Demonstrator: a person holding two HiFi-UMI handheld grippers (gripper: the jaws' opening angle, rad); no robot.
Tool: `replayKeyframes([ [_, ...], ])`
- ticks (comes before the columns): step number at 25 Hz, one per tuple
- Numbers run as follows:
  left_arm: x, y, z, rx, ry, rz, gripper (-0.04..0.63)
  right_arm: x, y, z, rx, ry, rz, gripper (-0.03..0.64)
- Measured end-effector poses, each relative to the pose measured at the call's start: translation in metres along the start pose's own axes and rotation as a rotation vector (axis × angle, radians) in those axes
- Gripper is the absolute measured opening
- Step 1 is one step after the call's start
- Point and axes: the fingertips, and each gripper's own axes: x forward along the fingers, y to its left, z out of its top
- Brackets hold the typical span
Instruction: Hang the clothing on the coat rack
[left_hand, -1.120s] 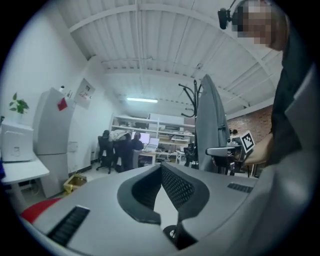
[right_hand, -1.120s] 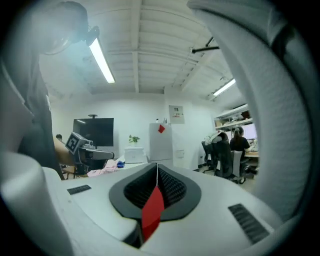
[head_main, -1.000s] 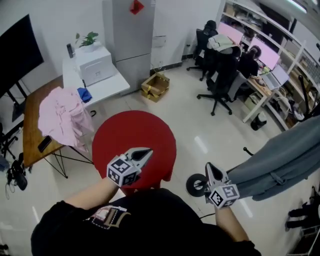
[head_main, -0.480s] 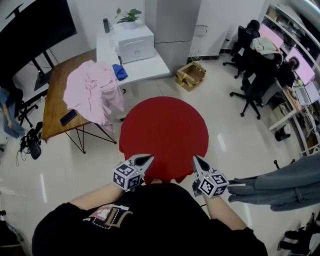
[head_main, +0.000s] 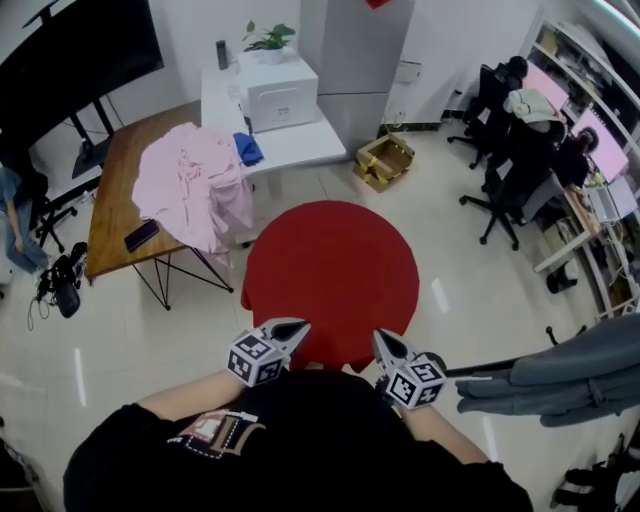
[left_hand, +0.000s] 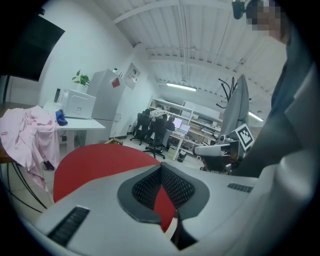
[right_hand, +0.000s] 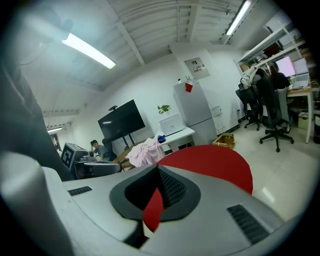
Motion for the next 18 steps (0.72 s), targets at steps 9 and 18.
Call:
replayKeyframes([
  [9,0.015,-0.014,0.002,0.031,0.021,-0.056,0.000,-0.014,0.003,0.003,0.007,0.002,0.002,0.000],
  [18,0.019,-0.022,0.005,0.056,0.014,-0.067,0.000,-0.023,-0.008,-0.002,-0.022,-0.017,-0.019,0.000],
])
